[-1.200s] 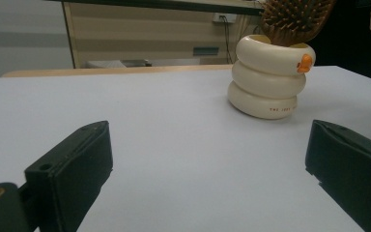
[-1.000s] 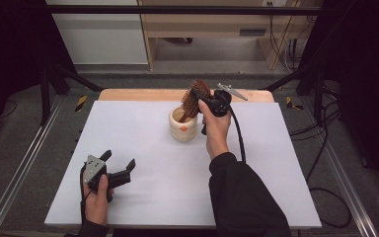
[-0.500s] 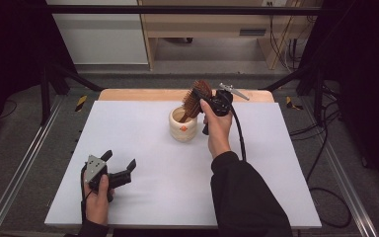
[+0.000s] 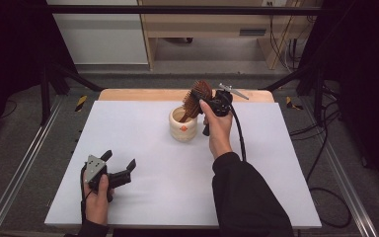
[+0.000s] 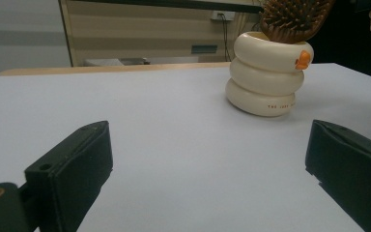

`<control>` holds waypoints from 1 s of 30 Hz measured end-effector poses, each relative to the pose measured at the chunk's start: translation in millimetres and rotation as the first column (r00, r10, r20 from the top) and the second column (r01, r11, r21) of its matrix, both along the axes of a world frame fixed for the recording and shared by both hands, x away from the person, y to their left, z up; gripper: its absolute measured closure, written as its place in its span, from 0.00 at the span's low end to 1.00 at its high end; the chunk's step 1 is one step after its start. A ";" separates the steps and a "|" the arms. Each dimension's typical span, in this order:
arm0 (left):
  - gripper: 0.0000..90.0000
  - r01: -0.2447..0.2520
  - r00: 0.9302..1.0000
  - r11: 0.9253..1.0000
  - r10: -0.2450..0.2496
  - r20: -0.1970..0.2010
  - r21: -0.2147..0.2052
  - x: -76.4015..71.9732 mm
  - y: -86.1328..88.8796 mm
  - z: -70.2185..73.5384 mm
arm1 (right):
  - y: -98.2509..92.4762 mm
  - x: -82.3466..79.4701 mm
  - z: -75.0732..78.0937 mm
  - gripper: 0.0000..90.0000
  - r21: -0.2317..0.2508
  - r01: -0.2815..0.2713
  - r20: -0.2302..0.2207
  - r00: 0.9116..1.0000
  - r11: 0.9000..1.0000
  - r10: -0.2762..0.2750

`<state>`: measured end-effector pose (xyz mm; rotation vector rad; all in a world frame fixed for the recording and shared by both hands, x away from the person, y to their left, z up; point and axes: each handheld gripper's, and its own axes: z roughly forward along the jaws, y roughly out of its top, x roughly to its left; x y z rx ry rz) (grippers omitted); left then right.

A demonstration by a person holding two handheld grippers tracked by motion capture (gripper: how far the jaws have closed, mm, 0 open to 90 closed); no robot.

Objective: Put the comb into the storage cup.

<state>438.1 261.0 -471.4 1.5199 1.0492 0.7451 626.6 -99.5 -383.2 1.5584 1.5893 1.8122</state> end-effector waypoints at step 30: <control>0.03 -0.001 1.000 1.000 0.001 0.002 0.002 0.0 -0.7 0.0 | -6.1 -8.5 7.5 0.27 -0.032 -0.002 0.011 1.000 0.999 0.002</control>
